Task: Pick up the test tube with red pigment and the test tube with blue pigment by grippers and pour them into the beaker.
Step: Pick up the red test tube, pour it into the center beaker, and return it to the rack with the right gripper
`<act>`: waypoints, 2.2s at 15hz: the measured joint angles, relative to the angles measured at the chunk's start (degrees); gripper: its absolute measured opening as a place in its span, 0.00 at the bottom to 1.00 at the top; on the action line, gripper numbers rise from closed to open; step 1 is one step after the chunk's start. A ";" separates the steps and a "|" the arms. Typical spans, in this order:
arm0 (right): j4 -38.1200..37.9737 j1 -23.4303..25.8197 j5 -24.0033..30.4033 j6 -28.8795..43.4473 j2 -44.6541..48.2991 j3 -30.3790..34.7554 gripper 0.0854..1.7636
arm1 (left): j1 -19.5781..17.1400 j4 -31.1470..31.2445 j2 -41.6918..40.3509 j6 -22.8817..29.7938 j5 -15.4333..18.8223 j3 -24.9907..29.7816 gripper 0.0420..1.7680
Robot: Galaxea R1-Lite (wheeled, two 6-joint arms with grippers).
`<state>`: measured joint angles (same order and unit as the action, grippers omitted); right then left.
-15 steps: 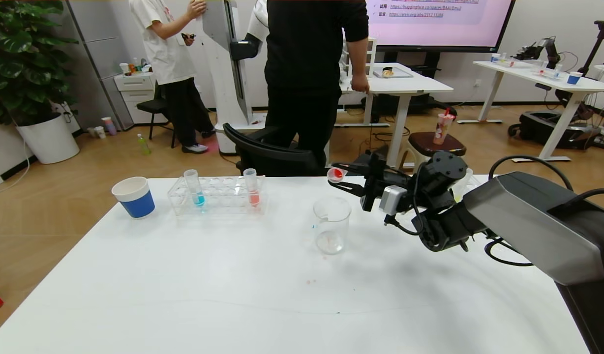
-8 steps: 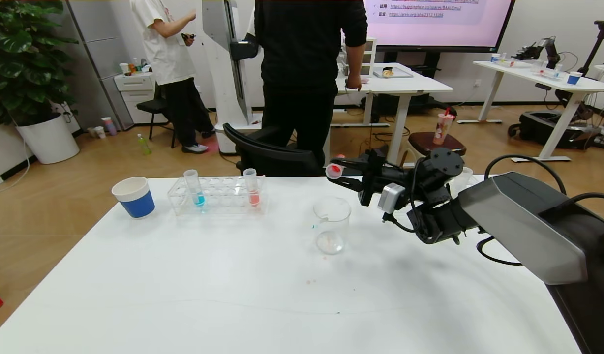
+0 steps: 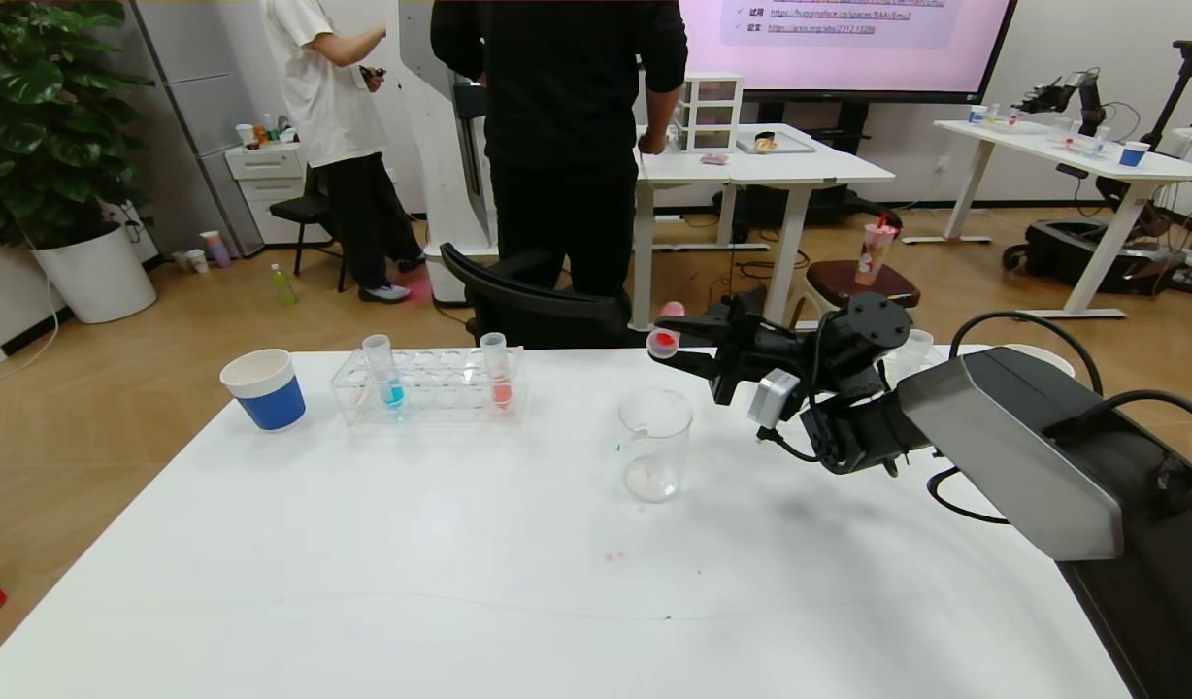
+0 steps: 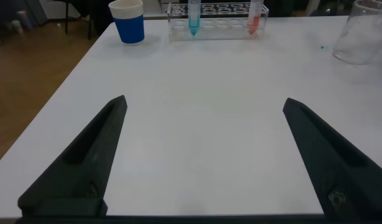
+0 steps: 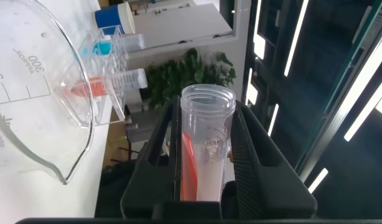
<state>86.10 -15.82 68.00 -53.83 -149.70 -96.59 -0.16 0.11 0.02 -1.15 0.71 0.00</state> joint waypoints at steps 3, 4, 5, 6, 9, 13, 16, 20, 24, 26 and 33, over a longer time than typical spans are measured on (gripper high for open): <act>-0.16 0.09 0.16 -1.07 -0.63 -1.18 0.24 | 0.00 0.00 0.00 0.00 0.00 0.00 0.99; -0.35 0.04 0.20 -1.54 -0.85 -1.82 0.24 | 0.00 0.00 0.00 0.00 0.02 0.00 0.99; -0.71 0.04 0.29 -2.36 -1.02 -2.23 0.24 | 0.00 0.00 0.00 0.00 0.02 0.00 0.99; -1.13 0.04 0.30 -3.46 -1.23 -2.45 0.24 | 0.00 0.00 0.00 0.00 0.02 0.00 0.99; -3.69 0.04 0.55 -7.68 -1.46 -2.91 0.24 | 0.00 0.00 0.00 0.00 0.00 0.00 0.99; -6.21 -0.21 0.61 -11.54 -1.43 -4.05 0.24 | 0.00 0.00 0.00 -0.01 0.04 0.00 0.99; -6.25 -0.27 0.61 -12.73 -1.34 -4.21 0.24 | 0.00 0.00 0.00 0.00 -0.02 0.00 0.99; -6.31 0.00 0.60 -15.19 -1.02 -4.22 0.24 | 0.00 -0.01 0.00 0.00 0.02 0.00 0.99; -6.34 0.48 0.57 -18.99 -0.44 -3.85 0.24 | 0.00 0.00 0.00 0.02 0.02 0.00 0.99; -6.31 0.45 0.35 -21.85 -0.09 -3.72 0.24 | 0.00 -0.01 0.00 0.00 0.02 0.00 0.99; -5.99 -0.49 -2.57 -28.90 0.69 -1.89 0.24 | 0.00 -0.01 0.00 0.02 0.02 0.00 0.99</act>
<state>80.12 -16.31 65.43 -82.74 -149.01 -98.48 -0.16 0.10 0.02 -1.12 0.73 0.00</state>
